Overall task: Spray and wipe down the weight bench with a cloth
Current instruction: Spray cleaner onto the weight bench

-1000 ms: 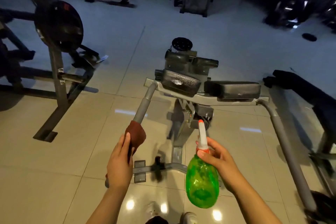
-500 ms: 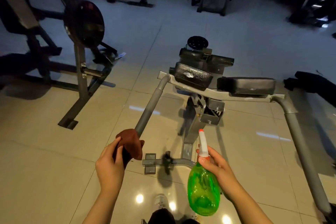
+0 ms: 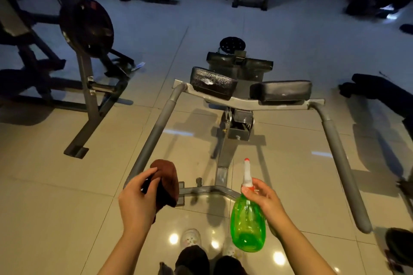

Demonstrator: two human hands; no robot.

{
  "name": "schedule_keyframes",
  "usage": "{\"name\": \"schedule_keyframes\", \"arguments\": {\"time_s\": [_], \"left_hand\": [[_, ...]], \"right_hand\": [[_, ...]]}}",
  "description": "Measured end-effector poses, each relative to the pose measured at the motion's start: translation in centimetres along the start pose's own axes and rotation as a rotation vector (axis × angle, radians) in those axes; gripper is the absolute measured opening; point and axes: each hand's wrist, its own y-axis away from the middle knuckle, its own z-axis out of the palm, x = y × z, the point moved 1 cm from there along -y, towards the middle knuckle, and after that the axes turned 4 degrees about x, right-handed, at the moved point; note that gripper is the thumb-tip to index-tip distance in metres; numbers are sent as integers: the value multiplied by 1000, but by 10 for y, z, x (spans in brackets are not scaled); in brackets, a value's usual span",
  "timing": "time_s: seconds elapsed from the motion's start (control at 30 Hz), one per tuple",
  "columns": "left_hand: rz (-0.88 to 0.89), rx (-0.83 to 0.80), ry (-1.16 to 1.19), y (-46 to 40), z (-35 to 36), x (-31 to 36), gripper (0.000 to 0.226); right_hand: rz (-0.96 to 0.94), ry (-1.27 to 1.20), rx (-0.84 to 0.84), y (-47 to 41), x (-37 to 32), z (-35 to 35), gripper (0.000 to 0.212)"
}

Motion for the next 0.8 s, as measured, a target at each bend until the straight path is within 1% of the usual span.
{"name": "schedule_keyframes", "arguments": {"time_s": [0.03,0.1,0.2,0.23,0.3,0.4,0.5,0.6,0.67,0.77,0.8], "left_hand": [[5,-32,-1,1,8,0,26],[21,-89,5,2,21,2,25],[37,-126,-18,4,36,7,22],[51,-129,-26,5,40,8,22],[84,-133,-27,5,45,13,22],[85,-155,-10,4,50,20,21],[63,-194,11,0,55,25,20],[57,-218,22,-2,61,30,20],[52,-234,29,-1,65,33,20],[58,-245,23,2,73,34,21],[70,-248,13,3,76,35,22]], "right_hand": [[-23,13,9,1,-3,-5,50],[-75,9,29,3,-17,-13,52],[-158,13,47,-2,-46,-24,65],[-184,17,39,-3,-58,-27,63],[-227,22,25,-8,-75,-31,48],[-241,-8,83,-15,-90,-40,32],[-235,-125,174,-18,-92,-56,23],[-230,-220,234,-16,-86,-75,23],[-237,-220,255,-13,-80,-86,30],[-230,-137,265,-3,-68,-98,62],[-222,-121,261,1,-62,-102,69]]}}
